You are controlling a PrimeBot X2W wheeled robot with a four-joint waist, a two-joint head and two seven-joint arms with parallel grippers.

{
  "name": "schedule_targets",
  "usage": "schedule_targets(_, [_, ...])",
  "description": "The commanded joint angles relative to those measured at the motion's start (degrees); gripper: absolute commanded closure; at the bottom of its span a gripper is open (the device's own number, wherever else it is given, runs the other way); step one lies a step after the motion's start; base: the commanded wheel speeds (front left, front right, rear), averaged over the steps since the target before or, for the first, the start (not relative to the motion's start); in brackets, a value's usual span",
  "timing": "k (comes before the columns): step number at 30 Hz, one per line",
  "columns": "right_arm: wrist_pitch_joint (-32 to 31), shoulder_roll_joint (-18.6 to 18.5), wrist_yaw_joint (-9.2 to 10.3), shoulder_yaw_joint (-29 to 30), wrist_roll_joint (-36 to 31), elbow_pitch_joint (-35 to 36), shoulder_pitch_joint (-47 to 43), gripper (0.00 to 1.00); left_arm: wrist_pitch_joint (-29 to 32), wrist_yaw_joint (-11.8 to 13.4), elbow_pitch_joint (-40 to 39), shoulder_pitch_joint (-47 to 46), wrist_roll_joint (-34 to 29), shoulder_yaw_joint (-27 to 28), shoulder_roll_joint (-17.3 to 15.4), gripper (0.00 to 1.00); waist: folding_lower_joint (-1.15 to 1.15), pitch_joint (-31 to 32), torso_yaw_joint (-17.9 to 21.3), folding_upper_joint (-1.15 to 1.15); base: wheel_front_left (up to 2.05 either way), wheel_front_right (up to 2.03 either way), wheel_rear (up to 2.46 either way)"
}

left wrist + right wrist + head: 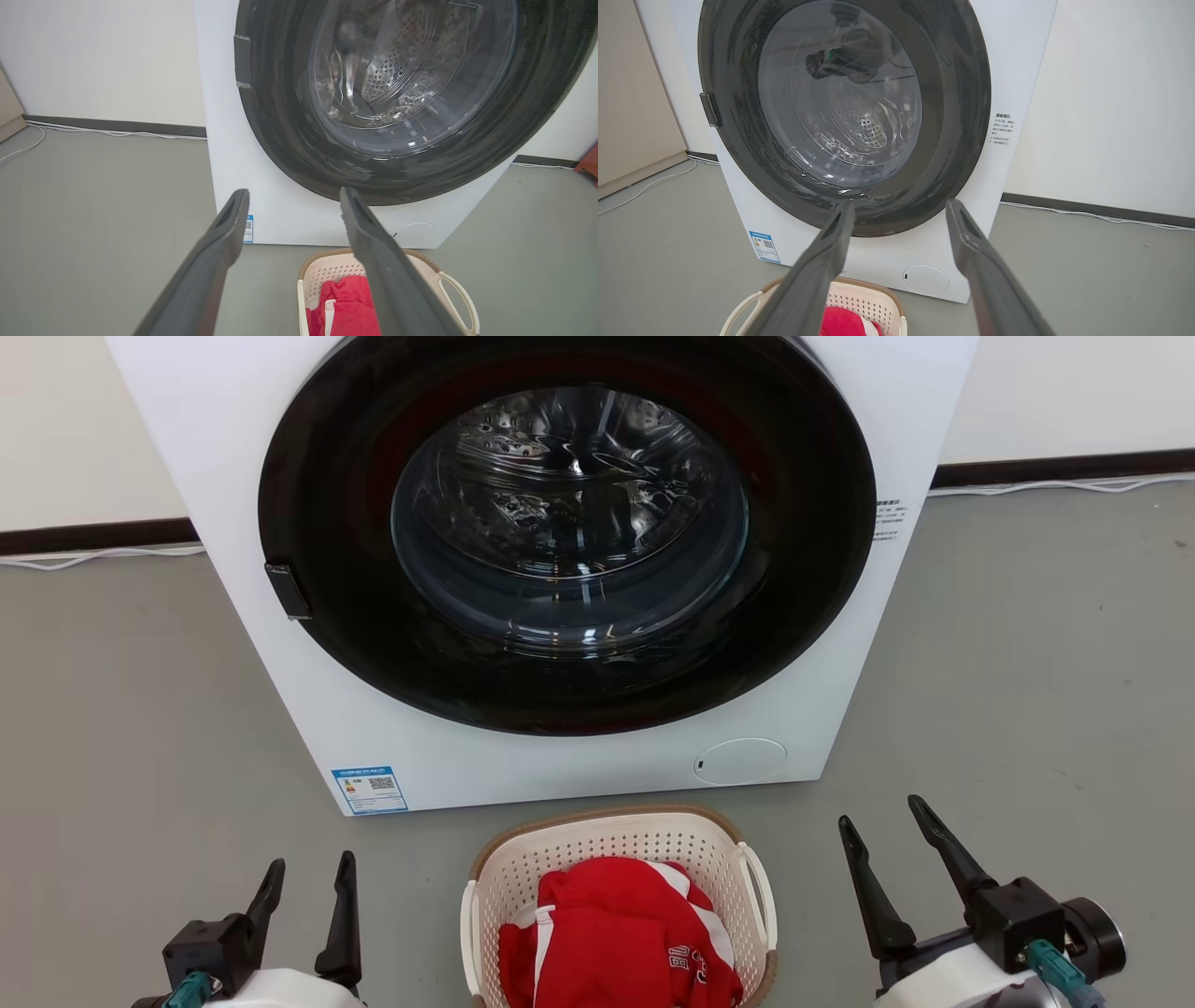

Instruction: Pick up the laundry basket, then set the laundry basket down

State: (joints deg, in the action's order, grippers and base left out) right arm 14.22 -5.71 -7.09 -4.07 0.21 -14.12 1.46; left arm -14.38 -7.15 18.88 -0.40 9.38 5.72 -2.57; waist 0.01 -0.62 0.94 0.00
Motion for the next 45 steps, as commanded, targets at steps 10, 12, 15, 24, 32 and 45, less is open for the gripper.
schedule_targets(10, [0.78,-0.07,-0.40,-0.33,-0.77,0.63,2.36,0.00,-0.62,-0.31,-0.67,-3.09,-0.86,2.67,-0.34,0.00,0.00,0.09,0.03,0.00,0.00,0.00,0.00])
schedule_targets(12, [0.78,0.01,-0.40,-0.20,-0.81,0.52,2.32,0.00,-0.62,-0.32,-0.59,-3.05,-0.64,2.64,-0.34,0.00,0.00,0.13,0.06,0.00,0.00,0.00,0.00])
schedule_targets(15, [0.78,0.09,-0.40,-0.04,-0.84,0.42,2.34,0.00,-0.62,-0.32,-0.62,-3.07,-0.41,2.53,-0.33,0.00,0.00,0.08,0.09,0.00,0.00,0.00,0.00])
schedule_targets(24, [0.78,0.32,-0.40,0.16,-0.87,0.69,2.43,0.00,-0.62,-0.32,-0.59,-3.39,-0.15,2.14,-0.32,0.00,0.00,-0.28,0.04,0.00,0.00,0.00,0.00])
schedule_targets(32, [0.78,1.14,-0.40,0.90,0.73,0.29,3.48,0.00,-0.62,-0.32,-0.36,-4.59,0.17,1.38,-0.32,0.00,0.00,-2.49,-0.13,0.00,0.00,0.00,0.00])
schedule_targets(45, [0.78,2.00,-0.40,2.19,-3.68,-10.31,11.21,0.00,-0.62,-0.33,5.90,-11.83,0.73,-1.51,-0.32,0.00,0.00,-10.42,-0.46,0.00,0.00,0.00,0.00])
